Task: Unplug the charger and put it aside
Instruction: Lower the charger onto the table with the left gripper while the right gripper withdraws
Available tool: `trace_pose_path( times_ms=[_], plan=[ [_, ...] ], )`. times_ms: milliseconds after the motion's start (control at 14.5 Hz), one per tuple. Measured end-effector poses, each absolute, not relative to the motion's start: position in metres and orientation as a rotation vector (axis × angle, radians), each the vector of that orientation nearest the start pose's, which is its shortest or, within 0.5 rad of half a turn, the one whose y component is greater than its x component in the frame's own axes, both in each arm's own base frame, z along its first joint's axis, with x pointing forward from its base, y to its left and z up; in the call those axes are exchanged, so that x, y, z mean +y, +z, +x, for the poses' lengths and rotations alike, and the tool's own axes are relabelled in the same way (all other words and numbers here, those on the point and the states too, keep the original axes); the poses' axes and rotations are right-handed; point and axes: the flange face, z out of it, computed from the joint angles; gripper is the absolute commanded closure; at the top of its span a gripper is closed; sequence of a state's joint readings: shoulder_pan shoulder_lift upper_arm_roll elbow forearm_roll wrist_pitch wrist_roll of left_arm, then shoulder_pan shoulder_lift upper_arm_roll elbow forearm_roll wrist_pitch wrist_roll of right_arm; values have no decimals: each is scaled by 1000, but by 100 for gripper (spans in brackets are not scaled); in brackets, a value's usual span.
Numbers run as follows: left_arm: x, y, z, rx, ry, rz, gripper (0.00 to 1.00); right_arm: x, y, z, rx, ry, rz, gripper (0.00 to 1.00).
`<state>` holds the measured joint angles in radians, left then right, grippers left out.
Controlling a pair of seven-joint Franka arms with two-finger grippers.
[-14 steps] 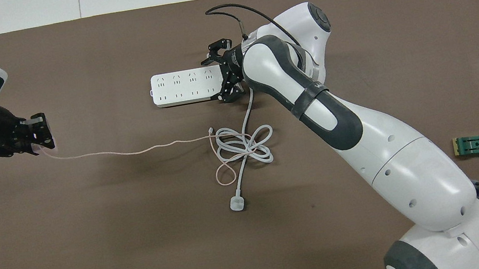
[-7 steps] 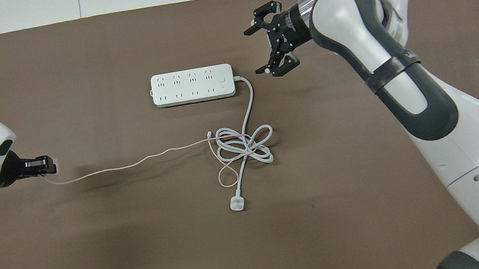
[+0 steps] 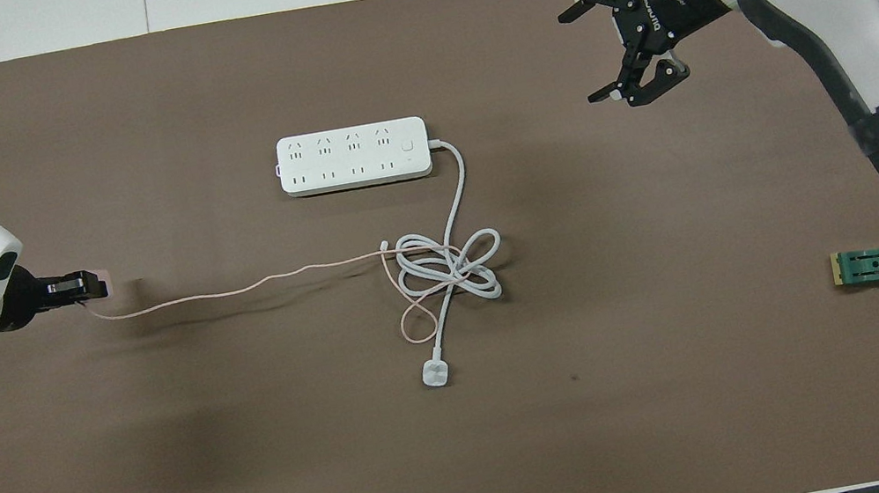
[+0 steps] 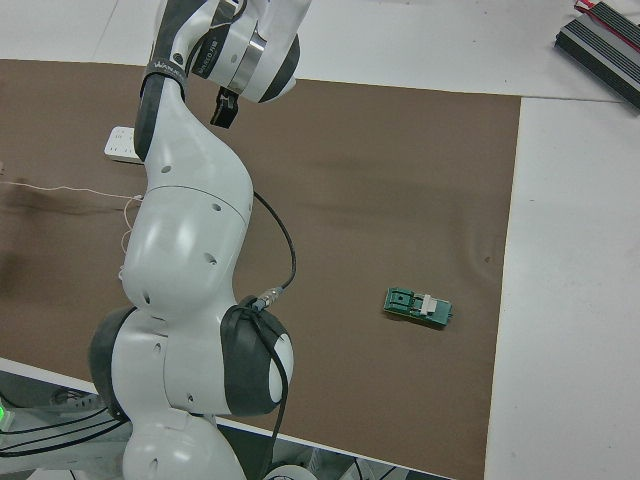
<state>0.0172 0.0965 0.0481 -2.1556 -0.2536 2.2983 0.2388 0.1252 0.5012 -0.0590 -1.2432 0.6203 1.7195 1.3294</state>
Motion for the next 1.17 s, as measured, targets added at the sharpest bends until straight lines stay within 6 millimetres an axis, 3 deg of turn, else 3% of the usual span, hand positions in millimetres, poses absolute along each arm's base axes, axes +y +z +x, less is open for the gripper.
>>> trace_pose_path(
  times_ms=[69, 138, 207, 276, 345, 828, 966, 1172],
  plan=[
    [36, 354, 557, 27, -136, -3331, 100, 107, 505, 692, 1643, 495, -2130, 0],
    [41, 349, 558, 35, -144, -3336, 74, 104, 516, 686, 1601, 453, -2204, 0],
    [47, 345, 558, 35, -144, -3338, 37, 100, 524, 679, 1542, 418, -2289, 0],
    [51, 342, 558, 30, -142, -3339, 7, 96, 531, 673, 1473, 392, -2368, 0],
    [53, 340, 558, 26, -141, -3341, 0, 90, 536, 668, 1395, 368, -2441, 0],
    [64, 346, 563, 26, -178, -3338, 0, 42, 581, 637, 703, 178, -2908, 0],
    [62, 362, 572, 42, -157, -3352, 0, 31, 602, 624, 449, 114, -3004, 0],
    [69, 407, 586, 85, -48, -3326, 0, 12, 621, 605, 194, 67, -3074, 0]
  ],
)
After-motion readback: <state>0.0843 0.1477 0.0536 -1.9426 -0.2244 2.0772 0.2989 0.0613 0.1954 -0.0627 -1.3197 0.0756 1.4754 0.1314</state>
